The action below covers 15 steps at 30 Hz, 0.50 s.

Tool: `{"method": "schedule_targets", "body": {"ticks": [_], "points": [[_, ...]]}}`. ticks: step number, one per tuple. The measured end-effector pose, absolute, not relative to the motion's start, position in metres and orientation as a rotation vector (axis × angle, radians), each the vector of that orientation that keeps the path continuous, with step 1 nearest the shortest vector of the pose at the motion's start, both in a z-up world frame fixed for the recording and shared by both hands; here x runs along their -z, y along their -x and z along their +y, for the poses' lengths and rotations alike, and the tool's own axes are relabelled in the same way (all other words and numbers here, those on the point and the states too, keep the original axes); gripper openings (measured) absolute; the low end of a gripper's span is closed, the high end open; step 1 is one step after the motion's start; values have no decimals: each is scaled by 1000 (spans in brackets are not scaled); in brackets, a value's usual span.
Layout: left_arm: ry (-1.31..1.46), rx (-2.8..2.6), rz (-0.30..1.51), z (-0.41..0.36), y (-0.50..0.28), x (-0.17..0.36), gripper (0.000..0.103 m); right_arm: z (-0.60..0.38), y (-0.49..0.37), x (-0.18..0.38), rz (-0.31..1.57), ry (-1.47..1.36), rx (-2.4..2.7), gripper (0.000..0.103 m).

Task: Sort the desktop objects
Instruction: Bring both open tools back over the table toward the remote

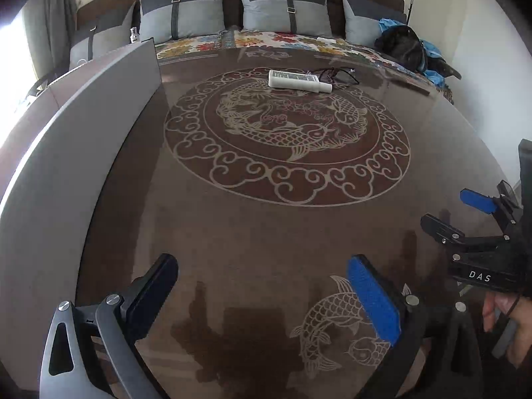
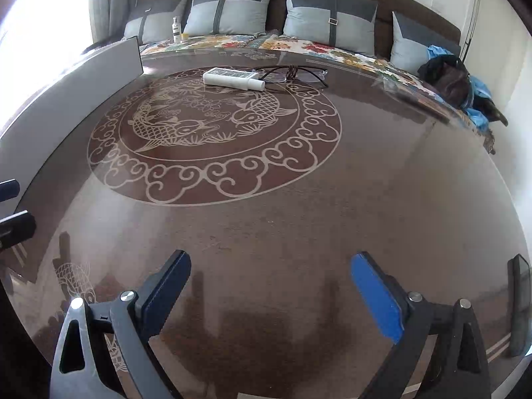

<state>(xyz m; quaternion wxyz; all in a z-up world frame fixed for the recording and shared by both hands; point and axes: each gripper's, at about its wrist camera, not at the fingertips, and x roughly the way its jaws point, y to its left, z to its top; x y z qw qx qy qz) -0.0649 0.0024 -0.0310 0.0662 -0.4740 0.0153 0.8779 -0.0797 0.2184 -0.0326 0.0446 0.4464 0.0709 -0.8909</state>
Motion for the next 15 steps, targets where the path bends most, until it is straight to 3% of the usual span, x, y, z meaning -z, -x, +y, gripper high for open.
{"method": "schedule_targets", "body": {"ticks": [4,15], "points": [[1474,-2672,-7,8,88,49,103,228,85,39,253,-1351,2726,98],[1442,-2758,25,20,116,56,103,243,97,46,95,-1387,2719,103]]}}
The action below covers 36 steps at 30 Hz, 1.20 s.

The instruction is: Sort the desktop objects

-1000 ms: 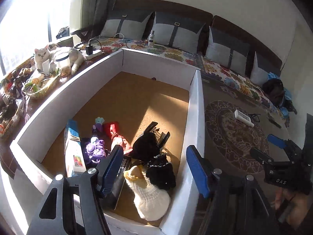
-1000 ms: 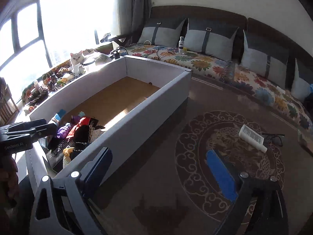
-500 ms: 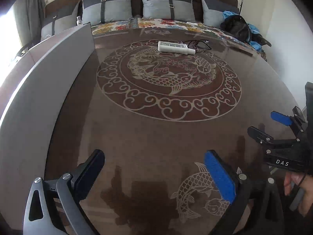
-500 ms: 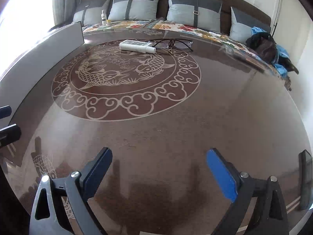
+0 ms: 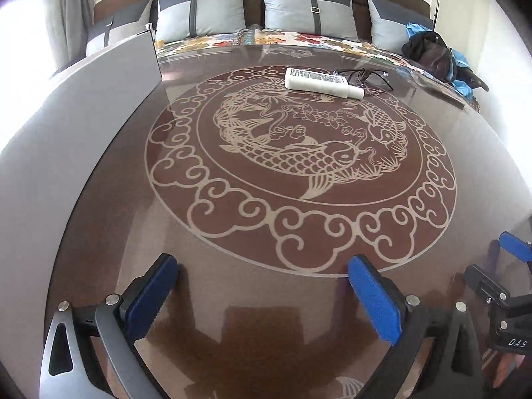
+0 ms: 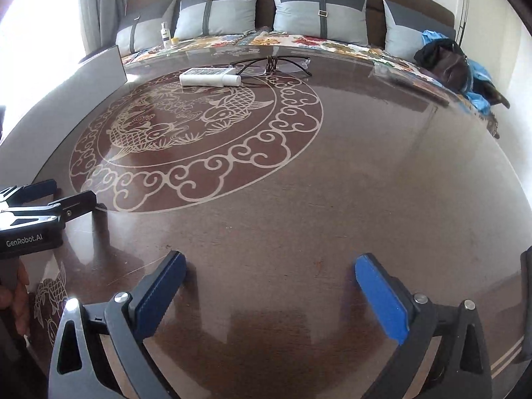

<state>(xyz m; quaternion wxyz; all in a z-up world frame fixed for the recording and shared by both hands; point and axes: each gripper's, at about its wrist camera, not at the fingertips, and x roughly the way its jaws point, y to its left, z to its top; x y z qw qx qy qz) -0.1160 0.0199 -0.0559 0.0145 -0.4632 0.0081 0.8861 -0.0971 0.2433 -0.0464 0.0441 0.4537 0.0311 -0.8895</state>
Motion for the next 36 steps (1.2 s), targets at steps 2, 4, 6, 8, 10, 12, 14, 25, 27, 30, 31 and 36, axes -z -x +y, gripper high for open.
{"method": "schedule_targets", "body": {"ticks": [2,4,6,8,10,12,14,25,27,30,31,36], "points": [[1435,-2757,24,19,114,56,103,242,97,47,98,-1387,2722,103],[1431,-2760,26,19,112,56,103,242,97,47,96,-1388,2723,103],[1428,-2763,25,19,111,56,103,242,97,47,96,-1388,2722,103],[1428,-2763,26,20,111,57,103,242,97,47,96,-1388,2722,103],[1428,-2762,27,19,111,56,103,242,97,47,96,-1388,2722,103],[1428,-2763,27,19,111,56,103,242,97,47,96,-1388,2722,103],[1428,-2763,27,19,111,56,103,242,97,47,96,-1388,2722,103],[1428,-2761,26,19,111,56,103,250,121,47,79,-1408,2733,103],[1428,-2761,26,19,111,56,103,254,130,47,61,-1419,2748,103],[1428,-2761,27,19,111,56,103,252,132,46,64,-1422,2753,103],[1427,-2761,26,19,111,56,103,252,132,46,64,-1422,2753,103],[1426,-2758,25,19,111,57,103,253,132,46,63,-1422,2753,103]]}}
